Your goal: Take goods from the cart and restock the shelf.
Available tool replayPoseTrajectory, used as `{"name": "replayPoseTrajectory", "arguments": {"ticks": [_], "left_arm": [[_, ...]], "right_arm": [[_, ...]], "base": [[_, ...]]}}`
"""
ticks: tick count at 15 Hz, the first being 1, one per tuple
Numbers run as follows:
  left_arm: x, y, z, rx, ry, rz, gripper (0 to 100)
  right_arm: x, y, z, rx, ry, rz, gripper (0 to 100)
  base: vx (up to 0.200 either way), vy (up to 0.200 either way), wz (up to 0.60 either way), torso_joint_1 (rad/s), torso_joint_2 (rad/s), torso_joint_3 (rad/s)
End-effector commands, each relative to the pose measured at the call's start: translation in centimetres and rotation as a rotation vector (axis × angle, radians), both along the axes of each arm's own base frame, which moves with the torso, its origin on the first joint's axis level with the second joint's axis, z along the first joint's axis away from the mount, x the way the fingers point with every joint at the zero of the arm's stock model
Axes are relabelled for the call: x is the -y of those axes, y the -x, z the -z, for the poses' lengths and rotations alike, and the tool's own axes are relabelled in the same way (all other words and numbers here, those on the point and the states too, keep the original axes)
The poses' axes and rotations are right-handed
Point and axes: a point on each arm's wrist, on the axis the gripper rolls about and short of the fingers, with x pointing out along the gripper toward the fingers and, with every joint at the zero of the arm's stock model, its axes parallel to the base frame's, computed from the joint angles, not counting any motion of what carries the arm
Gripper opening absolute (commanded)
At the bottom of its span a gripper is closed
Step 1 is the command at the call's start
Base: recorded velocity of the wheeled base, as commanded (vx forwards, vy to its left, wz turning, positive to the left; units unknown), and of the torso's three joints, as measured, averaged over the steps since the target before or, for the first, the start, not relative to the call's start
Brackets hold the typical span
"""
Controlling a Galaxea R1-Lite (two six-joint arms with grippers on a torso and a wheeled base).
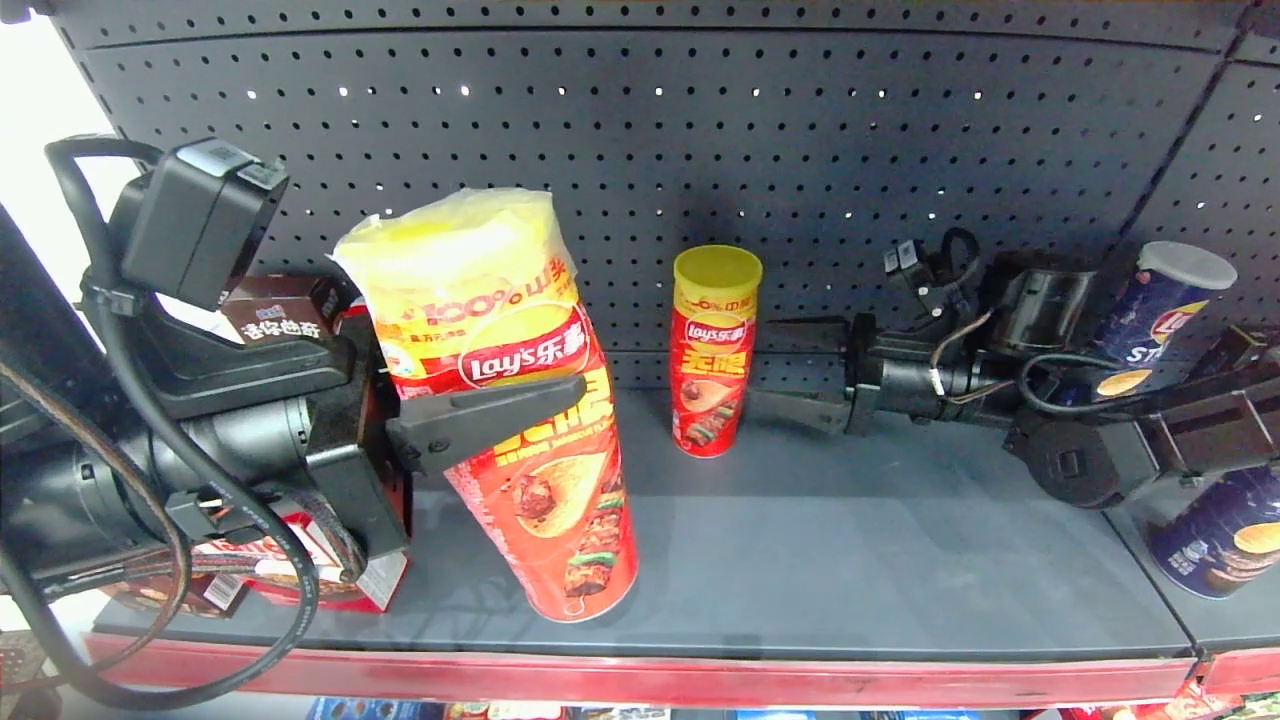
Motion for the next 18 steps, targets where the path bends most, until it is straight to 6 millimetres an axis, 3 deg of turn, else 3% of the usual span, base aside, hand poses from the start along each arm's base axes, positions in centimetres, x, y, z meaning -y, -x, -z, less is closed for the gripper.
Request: {"name": "replayPoseTrajectory", "arguments": {"ticks": [1, 13, 18], "left_arm": [[0.0, 0.0, 0.1, -0.004, -0.001, 0.0, 0], [-0.1, 0.1, 0.6, -0.011, -0.003, -0.003, 0], [-0.2, 0.2, 0.6, -0.022, 0.003, -0.006, 0]], "right_arm": [[-0.5, -1.6, 1.9, -0.037, 0.012, 0.001, 100], [-4.8, -5.1, 3.1, -0.059, 0.021, -0.062, 100], [-5.3, -6.0, 4.6, -0.079, 0.029, -0.058, 100]], "base": [[0.0, 0.0, 0.0, 0.0, 0.0, 0.0], [0.0, 0.0, 0.0, 0.0, 0.0, 0.0], [0.0, 0.0, 0.0, 0.0, 0.0, 0.0]]}}
